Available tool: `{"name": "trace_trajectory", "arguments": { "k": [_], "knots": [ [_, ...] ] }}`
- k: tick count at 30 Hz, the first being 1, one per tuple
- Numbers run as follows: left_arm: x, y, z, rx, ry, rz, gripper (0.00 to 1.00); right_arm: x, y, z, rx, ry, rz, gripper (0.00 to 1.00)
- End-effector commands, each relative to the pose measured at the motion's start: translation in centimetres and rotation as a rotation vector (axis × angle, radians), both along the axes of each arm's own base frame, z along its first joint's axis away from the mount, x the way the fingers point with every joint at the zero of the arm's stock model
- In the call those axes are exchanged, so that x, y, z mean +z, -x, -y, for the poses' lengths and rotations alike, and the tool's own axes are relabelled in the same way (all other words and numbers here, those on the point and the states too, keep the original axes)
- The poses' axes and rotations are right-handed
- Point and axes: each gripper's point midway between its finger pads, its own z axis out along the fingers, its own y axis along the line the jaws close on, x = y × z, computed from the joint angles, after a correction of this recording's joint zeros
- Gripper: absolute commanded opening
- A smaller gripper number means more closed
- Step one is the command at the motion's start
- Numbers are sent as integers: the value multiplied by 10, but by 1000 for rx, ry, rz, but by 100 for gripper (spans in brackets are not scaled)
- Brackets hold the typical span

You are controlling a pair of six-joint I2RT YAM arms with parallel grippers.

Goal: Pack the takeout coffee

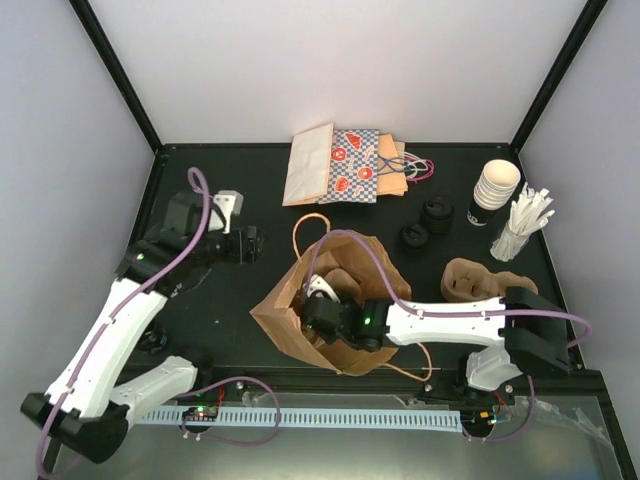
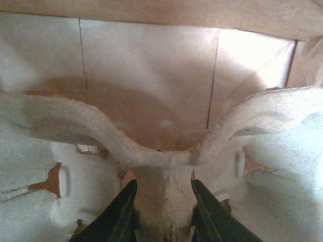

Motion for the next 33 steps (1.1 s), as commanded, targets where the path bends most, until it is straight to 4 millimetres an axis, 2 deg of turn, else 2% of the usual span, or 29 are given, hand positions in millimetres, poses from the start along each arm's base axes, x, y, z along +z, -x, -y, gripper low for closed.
{"name": "trace_trajectory", "arguments": {
  "k": [1,7,12,19,23,33],
  "knots": [
    [-39,-8,0,-23,-54,-84,84,4,5,-5,-77,19,93,27],
    [-83,-15,10,-78,-99,-207,81,-9,18,-23,-38,9,55,27],
    [-114,-20,21,-110,-98,-323,76,-14,25,-30,11,-18,17,27],
    [-130,-33,39,-156,-46,-346,74,-21,22,-28,27,-59,-89,27],
    [-145,-38,49,-189,-20,-387,70,-20,17,-26,33,-80,-132,27],
    [-162,-33,67,-271,60,-424,65,-44,19,-36,77,9,-182,27]
  ]
}}
